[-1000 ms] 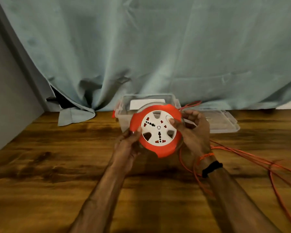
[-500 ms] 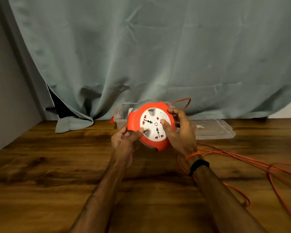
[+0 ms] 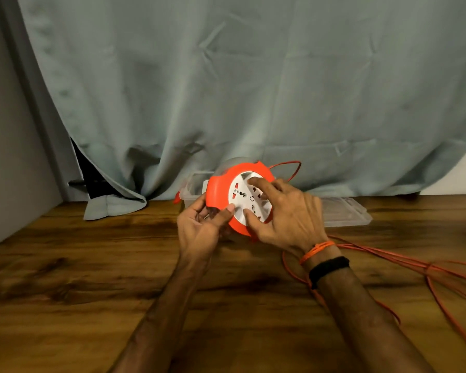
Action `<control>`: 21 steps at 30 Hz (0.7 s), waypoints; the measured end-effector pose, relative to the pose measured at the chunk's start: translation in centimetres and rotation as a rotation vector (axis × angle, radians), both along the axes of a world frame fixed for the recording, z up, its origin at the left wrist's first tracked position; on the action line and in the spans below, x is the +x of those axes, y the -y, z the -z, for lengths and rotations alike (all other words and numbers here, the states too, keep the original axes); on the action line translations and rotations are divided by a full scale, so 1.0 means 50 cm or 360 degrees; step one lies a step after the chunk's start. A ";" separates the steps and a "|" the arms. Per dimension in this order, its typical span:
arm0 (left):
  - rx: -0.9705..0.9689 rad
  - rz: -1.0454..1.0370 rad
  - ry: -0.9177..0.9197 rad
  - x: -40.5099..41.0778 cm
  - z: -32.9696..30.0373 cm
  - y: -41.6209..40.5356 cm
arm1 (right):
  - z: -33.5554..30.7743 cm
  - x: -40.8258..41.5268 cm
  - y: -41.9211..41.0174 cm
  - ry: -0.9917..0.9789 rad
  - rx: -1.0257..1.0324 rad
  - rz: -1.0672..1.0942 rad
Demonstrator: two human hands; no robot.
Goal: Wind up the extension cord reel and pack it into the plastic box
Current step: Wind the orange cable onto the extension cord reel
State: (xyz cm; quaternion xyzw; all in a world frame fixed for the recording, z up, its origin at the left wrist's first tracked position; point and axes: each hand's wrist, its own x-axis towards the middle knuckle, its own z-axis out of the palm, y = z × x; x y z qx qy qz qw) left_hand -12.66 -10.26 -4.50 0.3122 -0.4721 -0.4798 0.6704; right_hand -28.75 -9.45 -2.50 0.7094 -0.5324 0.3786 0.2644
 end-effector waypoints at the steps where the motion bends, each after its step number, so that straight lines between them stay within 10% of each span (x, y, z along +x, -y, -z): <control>1: -0.0014 -0.0011 0.0016 0.001 0.001 -0.001 | 0.000 0.002 -0.002 -0.0008 0.0005 0.0013; 14: -0.0191 -0.0048 0.0179 -0.001 0.010 -0.006 | 0.009 0.023 -0.007 0.0333 0.0168 0.0020; 21: -0.0252 -0.0119 0.0247 -0.021 0.029 -0.017 | -0.016 0.061 -0.011 0.1953 0.0747 -0.0188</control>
